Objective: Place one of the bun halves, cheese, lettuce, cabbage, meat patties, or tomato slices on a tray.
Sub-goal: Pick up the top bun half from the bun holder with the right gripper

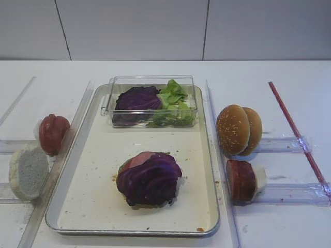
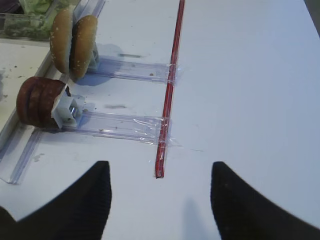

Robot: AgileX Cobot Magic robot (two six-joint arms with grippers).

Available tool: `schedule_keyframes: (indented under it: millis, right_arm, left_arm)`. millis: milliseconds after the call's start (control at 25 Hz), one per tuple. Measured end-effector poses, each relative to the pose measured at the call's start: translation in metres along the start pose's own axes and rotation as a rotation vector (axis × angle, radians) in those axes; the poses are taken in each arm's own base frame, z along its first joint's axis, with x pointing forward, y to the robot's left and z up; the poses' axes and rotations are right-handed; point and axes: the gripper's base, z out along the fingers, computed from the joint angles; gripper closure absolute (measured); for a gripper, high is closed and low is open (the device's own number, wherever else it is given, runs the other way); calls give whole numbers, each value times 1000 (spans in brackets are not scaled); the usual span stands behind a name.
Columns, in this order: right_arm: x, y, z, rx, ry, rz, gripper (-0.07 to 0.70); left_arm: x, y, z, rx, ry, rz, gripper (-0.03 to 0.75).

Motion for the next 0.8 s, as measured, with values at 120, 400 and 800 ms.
schedule_keyframes:
  millis: [120, 400, 800]
  right_arm:
    - [0, 0, 0, 0, 0, 0, 178]
    - [0, 0, 0, 0, 0, 0, 178]
    - [0, 0, 0, 0, 0, 0, 178]
  left_arm:
    - [0, 0, 0, 0, 0, 0, 276]
    - [0, 0, 0, 0, 0, 0, 276]
    - [0, 0, 0, 0, 0, 0, 276]
